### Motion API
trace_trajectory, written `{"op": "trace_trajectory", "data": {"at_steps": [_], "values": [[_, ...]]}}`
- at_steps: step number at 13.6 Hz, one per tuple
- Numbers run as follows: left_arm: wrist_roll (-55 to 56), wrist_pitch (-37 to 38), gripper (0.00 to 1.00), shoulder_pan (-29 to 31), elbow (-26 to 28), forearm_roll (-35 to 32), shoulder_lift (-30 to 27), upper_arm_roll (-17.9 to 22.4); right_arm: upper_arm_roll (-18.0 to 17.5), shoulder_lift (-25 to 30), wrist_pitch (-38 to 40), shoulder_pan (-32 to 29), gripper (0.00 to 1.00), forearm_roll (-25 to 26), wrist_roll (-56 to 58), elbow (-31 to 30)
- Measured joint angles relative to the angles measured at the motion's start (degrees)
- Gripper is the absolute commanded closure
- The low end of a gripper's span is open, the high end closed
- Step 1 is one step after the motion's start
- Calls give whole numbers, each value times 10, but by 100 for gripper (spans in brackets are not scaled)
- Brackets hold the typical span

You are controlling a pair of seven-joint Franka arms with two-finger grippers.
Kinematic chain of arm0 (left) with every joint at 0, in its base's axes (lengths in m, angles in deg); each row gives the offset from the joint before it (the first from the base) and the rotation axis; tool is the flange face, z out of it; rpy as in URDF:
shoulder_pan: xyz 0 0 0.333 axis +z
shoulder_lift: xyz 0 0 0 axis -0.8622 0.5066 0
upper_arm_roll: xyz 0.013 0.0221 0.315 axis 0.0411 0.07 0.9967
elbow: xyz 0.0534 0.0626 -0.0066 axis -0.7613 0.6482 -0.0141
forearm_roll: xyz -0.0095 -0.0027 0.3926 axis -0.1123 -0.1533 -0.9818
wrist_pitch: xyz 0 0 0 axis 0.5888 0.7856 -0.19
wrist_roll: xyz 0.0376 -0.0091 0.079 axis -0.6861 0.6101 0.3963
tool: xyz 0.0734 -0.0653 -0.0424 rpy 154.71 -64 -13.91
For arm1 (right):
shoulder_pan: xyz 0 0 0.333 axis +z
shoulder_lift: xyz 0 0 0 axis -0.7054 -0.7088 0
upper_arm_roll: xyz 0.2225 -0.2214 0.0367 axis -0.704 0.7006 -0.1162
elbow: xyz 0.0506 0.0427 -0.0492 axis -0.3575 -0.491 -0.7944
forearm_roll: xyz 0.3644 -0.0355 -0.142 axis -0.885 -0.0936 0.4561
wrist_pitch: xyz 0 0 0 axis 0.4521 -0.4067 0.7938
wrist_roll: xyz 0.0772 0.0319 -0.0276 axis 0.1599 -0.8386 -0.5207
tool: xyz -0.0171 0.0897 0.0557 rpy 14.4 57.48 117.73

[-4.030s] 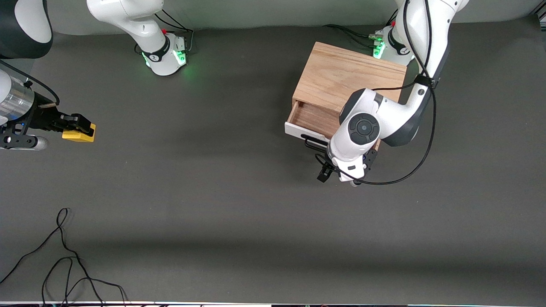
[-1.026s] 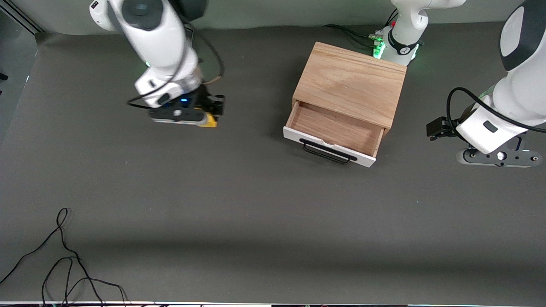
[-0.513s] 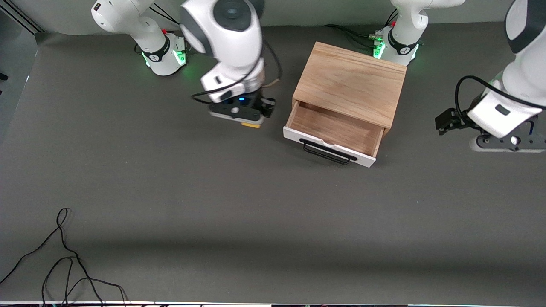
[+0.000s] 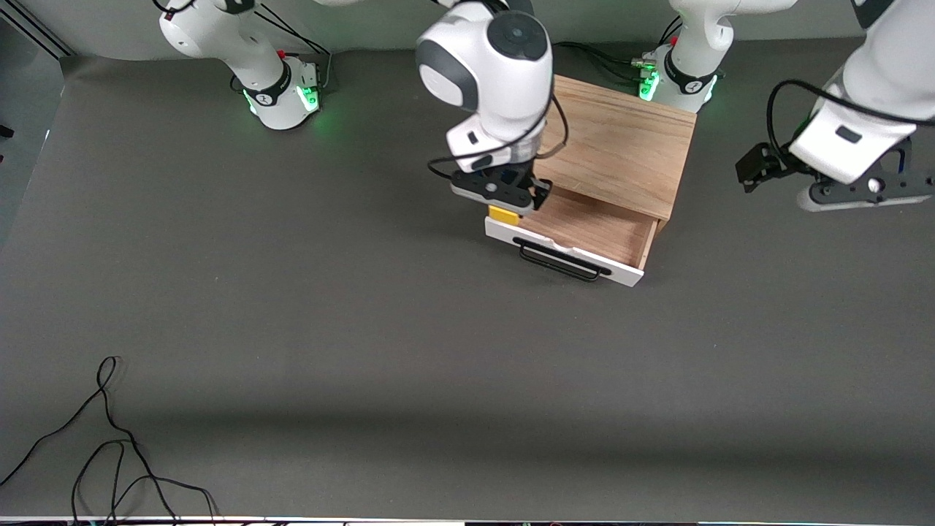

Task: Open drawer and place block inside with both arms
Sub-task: 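Carry the yellow cube with the right gripper over the open drawer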

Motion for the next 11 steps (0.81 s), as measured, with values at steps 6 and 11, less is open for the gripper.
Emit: {"op": "trace_trajectory", "data": {"at_steps": [6, 11], "values": [[-73, -17, 0, 4, 0, 9, 17, 3, -23, -60, -20, 8, 81, 0, -25, 9], [-76, -33, 0, 2, 1, 25, 40, -6, -27, -78, -20, 9, 81, 0, -25, 10]]}}
